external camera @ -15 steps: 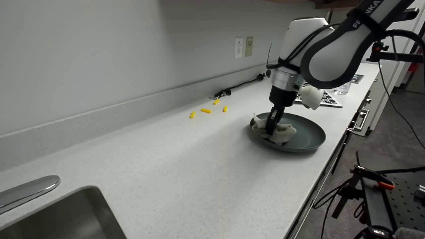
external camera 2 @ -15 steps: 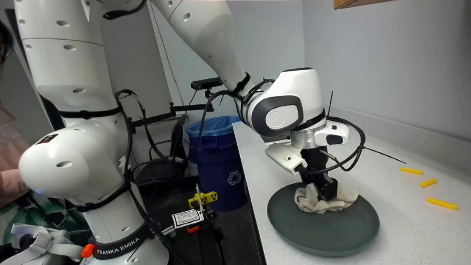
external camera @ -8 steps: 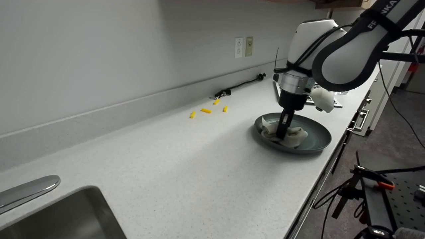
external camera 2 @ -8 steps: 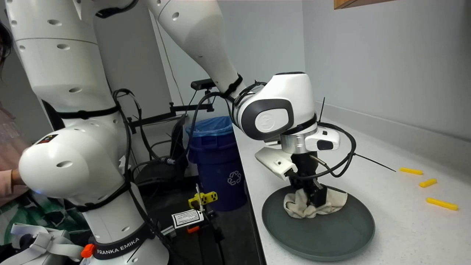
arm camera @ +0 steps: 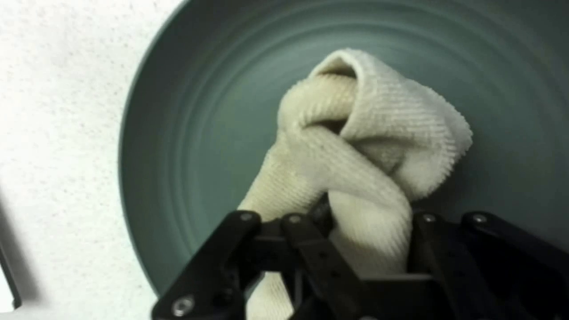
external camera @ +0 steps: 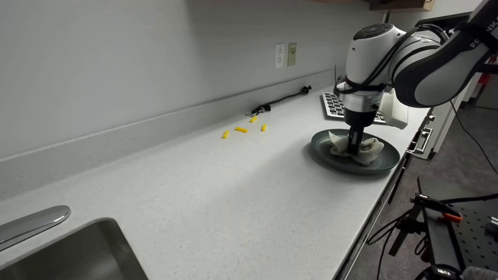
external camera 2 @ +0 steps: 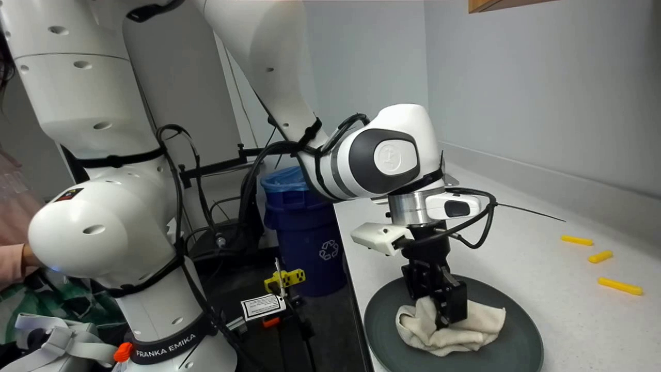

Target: Wipe the plate with the cloth

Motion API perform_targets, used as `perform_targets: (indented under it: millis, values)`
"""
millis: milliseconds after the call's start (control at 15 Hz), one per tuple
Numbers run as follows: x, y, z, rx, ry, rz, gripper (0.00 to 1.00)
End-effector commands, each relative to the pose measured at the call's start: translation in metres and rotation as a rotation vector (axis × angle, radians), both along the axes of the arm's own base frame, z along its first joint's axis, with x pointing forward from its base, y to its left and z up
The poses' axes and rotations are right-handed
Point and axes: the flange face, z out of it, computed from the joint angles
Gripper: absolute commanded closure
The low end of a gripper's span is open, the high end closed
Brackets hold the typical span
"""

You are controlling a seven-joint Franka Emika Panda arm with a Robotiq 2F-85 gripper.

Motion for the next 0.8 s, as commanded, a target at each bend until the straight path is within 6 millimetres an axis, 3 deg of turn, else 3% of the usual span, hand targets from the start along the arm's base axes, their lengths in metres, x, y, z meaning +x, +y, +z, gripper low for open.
perform_targets:
  millis: [0,267,733]
  values:
    - [-0.004,-0.003,0.002,-0.094,0.002,-0.033,0.96]
    - [-0.003,-0.004,-0.003,-0.138,-0.013,-0.076,0.96]
    - [0.017,0.014,-0.007,0.038,-0.076,-0.162,0.96]
